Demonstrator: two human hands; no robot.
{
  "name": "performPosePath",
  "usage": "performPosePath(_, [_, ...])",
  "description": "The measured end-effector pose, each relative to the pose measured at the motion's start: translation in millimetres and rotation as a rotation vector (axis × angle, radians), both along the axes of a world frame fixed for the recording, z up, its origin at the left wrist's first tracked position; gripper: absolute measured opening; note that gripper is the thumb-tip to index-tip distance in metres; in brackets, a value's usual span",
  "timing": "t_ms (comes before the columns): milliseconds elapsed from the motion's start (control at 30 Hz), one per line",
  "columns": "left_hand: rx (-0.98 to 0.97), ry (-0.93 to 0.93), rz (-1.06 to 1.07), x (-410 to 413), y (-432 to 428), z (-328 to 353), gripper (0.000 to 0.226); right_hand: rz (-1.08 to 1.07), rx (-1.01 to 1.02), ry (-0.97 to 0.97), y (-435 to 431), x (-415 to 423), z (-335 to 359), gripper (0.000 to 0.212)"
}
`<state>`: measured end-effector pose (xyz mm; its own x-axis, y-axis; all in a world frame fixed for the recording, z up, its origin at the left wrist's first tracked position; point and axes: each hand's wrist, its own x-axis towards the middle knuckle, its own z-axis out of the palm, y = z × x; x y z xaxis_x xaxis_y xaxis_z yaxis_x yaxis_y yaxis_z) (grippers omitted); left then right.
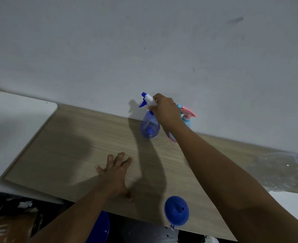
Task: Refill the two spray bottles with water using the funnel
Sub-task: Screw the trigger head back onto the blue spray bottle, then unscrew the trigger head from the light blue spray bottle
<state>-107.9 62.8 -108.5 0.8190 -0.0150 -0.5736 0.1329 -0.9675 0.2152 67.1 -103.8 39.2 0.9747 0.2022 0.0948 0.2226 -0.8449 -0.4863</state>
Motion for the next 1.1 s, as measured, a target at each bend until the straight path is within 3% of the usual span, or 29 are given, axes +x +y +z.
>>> performPosePath(100, [0.011, 0.004, -0.007, -1.8, -0.7, 1.8, 0.158, 0.039, -0.003, 0.009, -2.7, -0.7, 2.8, 0.045])
performPosePath(200, [0.014, 0.012, -0.016, -2.2, -1.4, 4.7, 0.158, 0.040, 0.061, -0.100, -12.5, -3.6, 11.8, 0.056])
performPosePath(400, [-0.050, 0.001, 0.005, -5.3, 2.3, 3.0, 0.154, -0.218, 0.509, -0.426, -78.5, -27.3, 20.5, 0.039])
performPosePath(500, [-0.089, -0.098, 0.118, 1.9, -5.4, 7.3, 0.137, -0.435, 0.652, -0.322, -113.8, -39.1, 3.2, 0.036])
performPosePath(567, [-0.133, -0.359, 0.188, 12.7, -22.5, 10.1, 0.106, -0.522, 0.703, -0.174, -128.8, -44.6, -15.5, 0.040])
performPosePath(667, [-0.508, -0.572, 0.286, 38.3, -66.5, 27.2, 0.073, -0.534, 0.727, 0.061, -142.5, -45.6, -43.1, 0.054])
performPosePath(733, [-0.729, -0.514, 0.306, 64.2, -100.2, 38.0, 0.071, -0.484, 0.718, 0.148, -146.7, -40.3, -54.1, 0.056])
performPosePath(833, [-0.875, -0.434, 0.268, 114.7, -138.8, 37.8, 0.087, -0.358, 0.746, 0.189, -146.8, -27.6, -60.5, 0.053])
performPosePath(967, [-0.837, -0.376, 0.192, 163.8, -159.3, 25.3, 0.102, -0.231, 0.778, 0.155, -144.3, -11.5, -62.0, 0.042])
performPosePath(1100, [-0.823, -0.417, 0.214, 177.3, -161.1, 13.5, 0.090, -0.232, 0.784, 0.128, -146.8, -5.0, -65.7, 0.015])
